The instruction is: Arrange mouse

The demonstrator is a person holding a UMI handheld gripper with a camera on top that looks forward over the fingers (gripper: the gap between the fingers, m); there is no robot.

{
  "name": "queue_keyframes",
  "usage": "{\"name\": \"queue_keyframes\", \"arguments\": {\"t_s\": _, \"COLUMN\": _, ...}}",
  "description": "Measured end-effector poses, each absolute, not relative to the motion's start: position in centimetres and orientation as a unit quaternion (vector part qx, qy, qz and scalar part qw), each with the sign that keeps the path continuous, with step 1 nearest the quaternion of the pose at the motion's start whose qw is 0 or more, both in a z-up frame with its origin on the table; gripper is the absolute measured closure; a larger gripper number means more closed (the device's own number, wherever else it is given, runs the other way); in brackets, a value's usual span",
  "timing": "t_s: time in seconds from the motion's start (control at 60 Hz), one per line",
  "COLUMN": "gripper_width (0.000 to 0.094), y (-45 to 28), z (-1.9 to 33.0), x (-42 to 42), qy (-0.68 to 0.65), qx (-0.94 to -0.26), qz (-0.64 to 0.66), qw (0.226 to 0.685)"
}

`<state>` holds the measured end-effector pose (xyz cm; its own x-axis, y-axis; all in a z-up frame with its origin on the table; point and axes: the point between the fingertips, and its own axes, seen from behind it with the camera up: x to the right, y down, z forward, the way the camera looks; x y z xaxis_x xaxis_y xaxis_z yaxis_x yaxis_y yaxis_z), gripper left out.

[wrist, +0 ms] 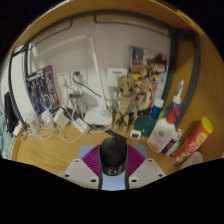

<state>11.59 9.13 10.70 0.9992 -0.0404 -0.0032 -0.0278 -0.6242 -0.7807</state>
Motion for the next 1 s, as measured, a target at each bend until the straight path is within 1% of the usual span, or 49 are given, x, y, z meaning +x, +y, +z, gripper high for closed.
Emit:
{"name": "queue_keyframes", "arguments": {"t_s": 0.167, "gripper_width": 0.0640, "y": 9.0, "z": 2.6, "x": 11.5, "qy": 0.012, "qx": -0.923, "qz": 0.029, "qw": 0.384}}
{"name": "queue_keyframes", "arguments": {"t_s": 0.283, "gripper_width": 0.0638, "y": 8.4, "z": -0.5, "x": 10.6, "qy": 0.006, "qx": -0.929, "qz": 0.049, "qw": 0.366}}
{"name": "queue_keyframes", "arguments": {"t_s": 0.317, "gripper_width": 0.0623, "y": 8.1, "z": -1.2, "x": 10.5, "qy": 0.005, "qx": -0.932, "qz": 0.050, "qw": 0.360}}
{"name": "queue_keyframes", "arguments": {"t_s": 0.333, "gripper_width": 0.0629, "y": 8.4, "z": -1.0, "x": 10.5, "qy": 0.007, "qx": -0.927, "qz": 0.051, "qw": 0.371}}
{"name": "queue_keyframes", "arguments": {"t_s": 0.35, "gripper_width": 0.0609, "y": 8.4, "z": -1.1, "x": 10.4, "qy": 0.009, "qx": -0.927, "qz": 0.054, "qw": 0.370}}
{"name": "queue_keyframes", "arguments": {"t_s": 0.383, "gripper_width": 0.0599, "y": 8.2, "z": -1.1, "x": 10.4, "qy": 0.010, "qx": -0.927, "qz": 0.057, "qw": 0.370}}
{"name": "queue_keyframes", "arguments": {"t_s": 0.667, "gripper_width": 0.0430, "y": 7.8, "z": -1.5, "x": 10.9, "qy": 0.016, "qx": -0.933, "qz": 0.050, "qw": 0.356}}
{"name": "queue_keyframes", "arguments": {"t_s": 0.717, "gripper_width": 0.0332, "y": 7.6, "z": -1.5, "x": 10.7, "qy": 0.014, "qx": -0.935, "qz": 0.050, "qw": 0.351}}
{"name": "queue_keyframes", "arguments": {"t_s": 0.75, "gripper_width": 0.0208, "y": 7.4, "z": -1.4, "x": 10.8, "qy": 0.013, "qx": -0.937, "qz": 0.046, "qw": 0.347}}
{"name": "queue_keyframes", "arguments": {"t_s": 0.767, "gripper_width": 0.0203, "y": 7.2, "z": -1.4, "x": 10.9, "qy": 0.011, "qx": -0.938, "qz": 0.042, "qw": 0.345}}
{"name": "queue_keyframes", "arguments": {"t_s": 0.817, "gripper_width": 0.0106, "y": 6.6, "z": -1.0, "x": 11.2, "qy": 0.003, "qx": -0.940, "qz": 0.028, "qw": 0.340}}
{"name": "queue_keyframes", "arguments": {"t_s": 0.9, "gripper_width": 0.0078, "y": 4.8, "z": -0.1, "x": 11.4, "qy": 0.005, "qx": -0.944, "qz": 0.012, "qw": 0.330}}
{"name": "queue_keyframes", "arguments": {"t_s": 1.0, "gripper_width": 0.0084, "y": 1.0, "z": 2.0, "x": 11.4, "qy": 0.018, "qx": -0.949, "qz": -0.001, "qw": 0.316}}
